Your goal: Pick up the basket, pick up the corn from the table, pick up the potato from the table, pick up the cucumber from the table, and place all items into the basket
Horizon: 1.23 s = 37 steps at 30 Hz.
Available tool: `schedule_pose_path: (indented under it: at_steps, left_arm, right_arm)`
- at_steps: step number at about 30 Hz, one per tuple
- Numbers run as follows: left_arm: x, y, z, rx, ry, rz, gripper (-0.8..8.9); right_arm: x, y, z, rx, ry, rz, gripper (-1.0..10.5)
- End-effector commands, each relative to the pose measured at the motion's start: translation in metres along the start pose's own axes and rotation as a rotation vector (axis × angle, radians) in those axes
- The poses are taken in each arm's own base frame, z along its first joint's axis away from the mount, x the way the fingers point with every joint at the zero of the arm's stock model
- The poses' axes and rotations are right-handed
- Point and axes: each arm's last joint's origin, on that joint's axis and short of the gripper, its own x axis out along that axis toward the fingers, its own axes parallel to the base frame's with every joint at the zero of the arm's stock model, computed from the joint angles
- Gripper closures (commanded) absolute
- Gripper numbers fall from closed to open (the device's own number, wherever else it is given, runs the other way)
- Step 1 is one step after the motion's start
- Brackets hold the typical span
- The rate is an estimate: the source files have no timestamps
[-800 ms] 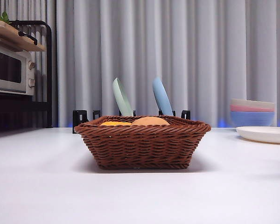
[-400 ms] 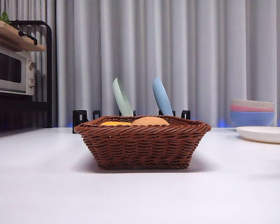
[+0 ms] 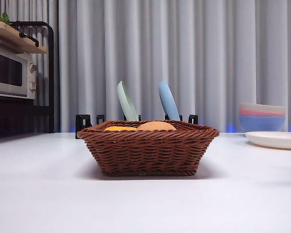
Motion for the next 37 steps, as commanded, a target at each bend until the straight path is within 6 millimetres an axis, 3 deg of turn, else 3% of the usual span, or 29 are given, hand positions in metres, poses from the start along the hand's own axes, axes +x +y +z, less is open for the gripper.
schedule_pose_path:
  at_steps: [1, 10, 19, 26, 33, 37]
  left_arm:
    - [0.001, 0.0, -0.005, 0.008, 0.012, 0.005, 8.14]
    - [0.001, 0.0, -0.005, 0.008, 0.013, 0.005, 8.14]
    - [0.001, 0.0, -0.005, 0.008, 0.012, 0.005, 8.14]
    - [0.001, 0.0, -0.005, 0.008, 0.012, 0.005, 8.14]
    - [0.001, 0.0, -0.005, 0.008, 0.012, 0.005, 8.14]
    - [0.001, 0.0, -0.005, 0.008, 0.012, 0.005, 8.14]
  right_arm:
    - [0.0, 0.0, 0.0, 0.009, -0.003, -0.002, 9.5]
    - [-0.002, 0.0, 0.0, 0.008, -0.012, -0.002, 9.5]
    - [-0.036, -0.014, -0.004, -0.171, -0.227, -0.07, 9.5]
    - [-0.027, -0.023, -0.042, -0.194, -0.428, -0.111, 9.5]
    - [-0.001, -0.027, -0.094, -0.173, -0.369, -0.103, 9.5]
    - [0.006, -0.028, -0.113, -0.152, -0.357, -0.099, 9.5]
